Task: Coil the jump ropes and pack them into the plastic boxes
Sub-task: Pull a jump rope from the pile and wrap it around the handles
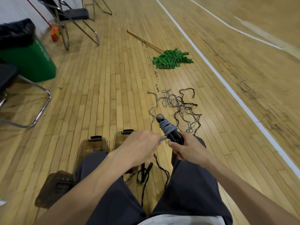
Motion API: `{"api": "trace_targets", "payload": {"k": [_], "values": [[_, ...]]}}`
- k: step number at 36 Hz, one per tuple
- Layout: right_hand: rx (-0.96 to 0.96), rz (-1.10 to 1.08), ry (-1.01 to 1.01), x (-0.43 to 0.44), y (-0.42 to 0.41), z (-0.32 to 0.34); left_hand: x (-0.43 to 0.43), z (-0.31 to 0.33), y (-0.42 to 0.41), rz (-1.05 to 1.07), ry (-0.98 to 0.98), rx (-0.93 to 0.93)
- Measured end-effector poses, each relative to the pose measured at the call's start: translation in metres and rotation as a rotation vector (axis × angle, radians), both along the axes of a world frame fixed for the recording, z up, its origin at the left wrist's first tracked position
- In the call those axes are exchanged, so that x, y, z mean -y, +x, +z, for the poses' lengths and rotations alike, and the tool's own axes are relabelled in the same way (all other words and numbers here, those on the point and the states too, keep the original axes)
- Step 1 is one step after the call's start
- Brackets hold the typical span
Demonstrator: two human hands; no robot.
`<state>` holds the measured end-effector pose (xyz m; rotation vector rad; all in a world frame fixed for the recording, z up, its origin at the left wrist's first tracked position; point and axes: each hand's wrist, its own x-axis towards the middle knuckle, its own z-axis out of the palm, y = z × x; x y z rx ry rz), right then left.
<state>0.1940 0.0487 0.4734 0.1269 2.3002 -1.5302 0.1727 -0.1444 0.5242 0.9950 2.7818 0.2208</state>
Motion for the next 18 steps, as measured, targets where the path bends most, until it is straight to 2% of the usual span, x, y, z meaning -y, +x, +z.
{"api": "trace_targets", "payload": {"k": [10, 18], "values": [[0.145, 0.126, -0.075, 0.002, 0.005, 0.011, 0.005, 0.029, -0.024, -0.062, 0.075, 0.063], [0.237, 0.431, -0.002, 0.01, 0.014, 0.025, -0.003, 0.037, -0.035, -0.123, 0.116, 0.211]]}}
